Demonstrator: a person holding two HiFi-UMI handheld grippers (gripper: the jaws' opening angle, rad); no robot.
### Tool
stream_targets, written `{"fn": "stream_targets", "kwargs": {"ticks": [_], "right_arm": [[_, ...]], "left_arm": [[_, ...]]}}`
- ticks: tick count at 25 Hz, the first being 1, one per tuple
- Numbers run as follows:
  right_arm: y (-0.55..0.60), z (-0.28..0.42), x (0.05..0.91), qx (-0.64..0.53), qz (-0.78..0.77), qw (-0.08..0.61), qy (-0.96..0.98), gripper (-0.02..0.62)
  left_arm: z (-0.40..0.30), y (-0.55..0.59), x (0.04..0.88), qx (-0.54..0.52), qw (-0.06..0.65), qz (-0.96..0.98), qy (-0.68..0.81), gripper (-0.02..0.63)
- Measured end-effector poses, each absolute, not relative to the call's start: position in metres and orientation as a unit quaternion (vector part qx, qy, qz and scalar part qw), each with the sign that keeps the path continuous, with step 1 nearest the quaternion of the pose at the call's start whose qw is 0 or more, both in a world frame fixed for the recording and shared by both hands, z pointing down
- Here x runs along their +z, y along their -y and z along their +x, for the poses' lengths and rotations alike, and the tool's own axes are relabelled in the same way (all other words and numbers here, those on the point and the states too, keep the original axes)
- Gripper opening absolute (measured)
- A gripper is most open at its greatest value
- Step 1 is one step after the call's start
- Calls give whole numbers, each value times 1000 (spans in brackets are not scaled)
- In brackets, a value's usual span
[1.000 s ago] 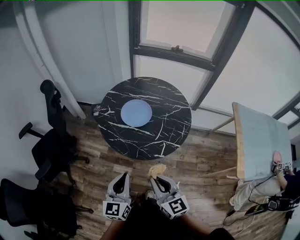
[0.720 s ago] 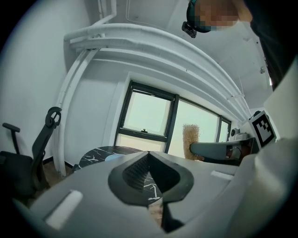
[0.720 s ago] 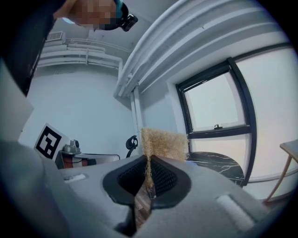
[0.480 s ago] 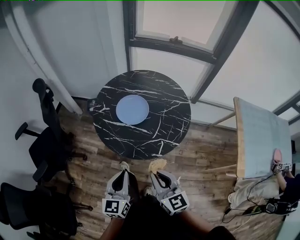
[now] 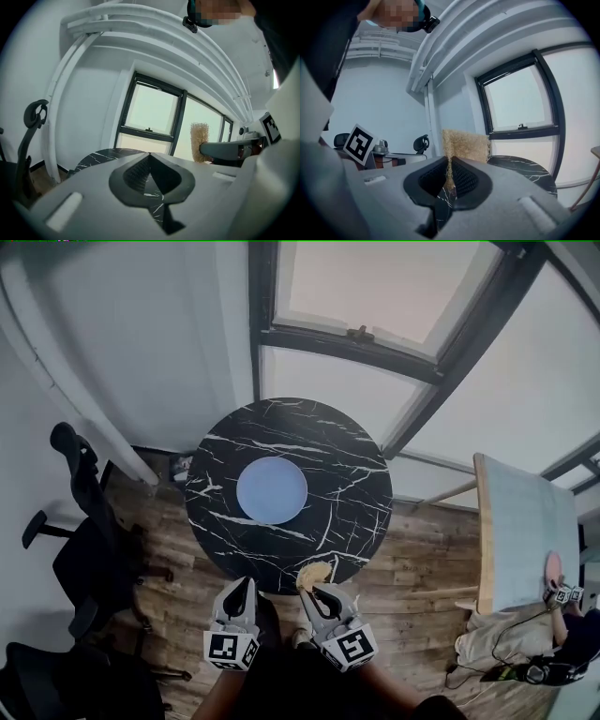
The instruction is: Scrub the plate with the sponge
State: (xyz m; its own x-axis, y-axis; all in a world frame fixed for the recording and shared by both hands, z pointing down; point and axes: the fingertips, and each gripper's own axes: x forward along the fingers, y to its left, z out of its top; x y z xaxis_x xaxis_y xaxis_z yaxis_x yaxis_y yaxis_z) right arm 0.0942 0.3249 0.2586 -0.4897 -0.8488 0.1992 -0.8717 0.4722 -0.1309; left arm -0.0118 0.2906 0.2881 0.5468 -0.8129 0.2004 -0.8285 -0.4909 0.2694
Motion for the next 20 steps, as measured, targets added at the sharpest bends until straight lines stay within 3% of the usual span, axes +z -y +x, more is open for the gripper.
{"fn": "stream_targets", "kwargs": {"ticks": [14, 20], "right_arm": [[-176, 45, 278, 117, 538, 88, 830, 21], [-146, 39, 287, 112, 547, 102, 823, 21]], "left_arm": [[-56, -147, 349, 77, 236, 870, 427, 0], [-53, -118, 387, 98, 278, 860, 416, 55]]}}
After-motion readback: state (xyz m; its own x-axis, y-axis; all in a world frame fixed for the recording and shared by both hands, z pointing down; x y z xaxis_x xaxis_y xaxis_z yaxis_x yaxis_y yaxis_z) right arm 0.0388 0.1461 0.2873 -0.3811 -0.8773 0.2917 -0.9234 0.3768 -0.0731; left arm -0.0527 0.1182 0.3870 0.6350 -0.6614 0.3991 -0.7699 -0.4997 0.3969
